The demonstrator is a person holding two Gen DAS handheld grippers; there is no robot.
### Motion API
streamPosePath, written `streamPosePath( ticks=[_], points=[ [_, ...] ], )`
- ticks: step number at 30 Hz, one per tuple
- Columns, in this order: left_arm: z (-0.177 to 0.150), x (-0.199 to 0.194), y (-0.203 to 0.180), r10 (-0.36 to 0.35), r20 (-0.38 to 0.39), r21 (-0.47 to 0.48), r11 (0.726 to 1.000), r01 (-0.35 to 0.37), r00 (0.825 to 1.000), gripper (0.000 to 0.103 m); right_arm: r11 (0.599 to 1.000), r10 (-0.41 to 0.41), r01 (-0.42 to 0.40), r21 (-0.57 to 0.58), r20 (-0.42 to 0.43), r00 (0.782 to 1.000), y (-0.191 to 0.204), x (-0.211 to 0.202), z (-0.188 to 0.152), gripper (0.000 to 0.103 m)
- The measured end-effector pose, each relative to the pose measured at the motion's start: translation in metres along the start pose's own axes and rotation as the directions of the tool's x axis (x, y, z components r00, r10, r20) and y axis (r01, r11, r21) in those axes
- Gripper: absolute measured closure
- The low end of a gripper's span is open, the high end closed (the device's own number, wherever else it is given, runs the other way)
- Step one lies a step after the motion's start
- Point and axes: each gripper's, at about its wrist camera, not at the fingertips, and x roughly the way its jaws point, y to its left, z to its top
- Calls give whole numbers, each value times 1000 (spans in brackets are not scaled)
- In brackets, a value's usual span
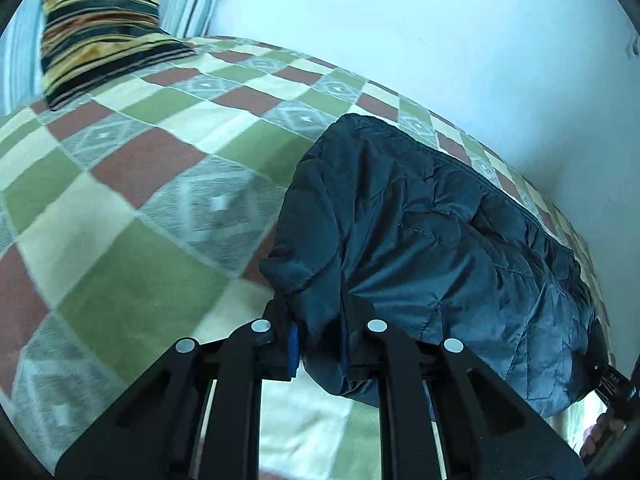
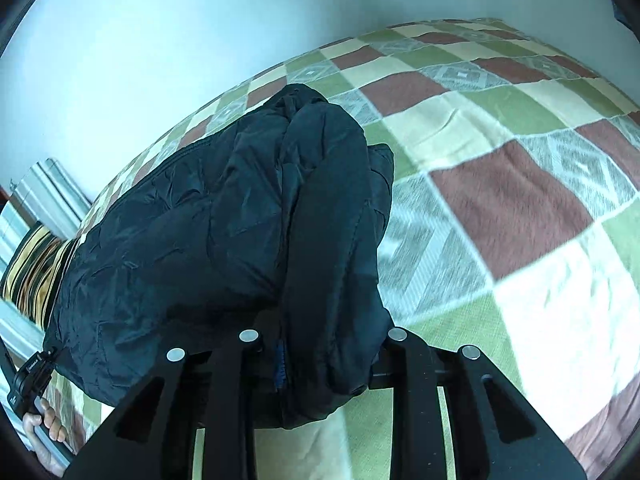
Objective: Fold large clothes
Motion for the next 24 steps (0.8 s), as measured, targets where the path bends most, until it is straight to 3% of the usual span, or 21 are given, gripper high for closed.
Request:
streamPosePath(
  ticks=[11, 15, 19, 23, 24],
  points=[
    [-13, -36, 44, 42, -5, -21, 999, -42, 999, 89, 998, 33, -36, -58, -36, 999, 26, -21, -41, 76],
    [-15, -30, 48, 35, -33, -14, 999, -36, 999, 87, 997, 17, -20, -68, -39, 999, 27, -21, -41, 69],
    [-11, -31, 51, 45, -55, -16, 999, -45, 997, 73, 999, -11, 8, -51, -47, 999, 26, -28, -37, 58],
    [-7, -39, 61, 28, -67, -60, 998, -32, 997, 49, 992, -93, 93, -83, 5, 996, 33, -50, -34, 56],
    [-5, -41, 63, 35, -62, -62, 997, -39, 997, 47, 988, -119, 121, -95, 28, 992, 36, -56, -33, 56]
  ],
)
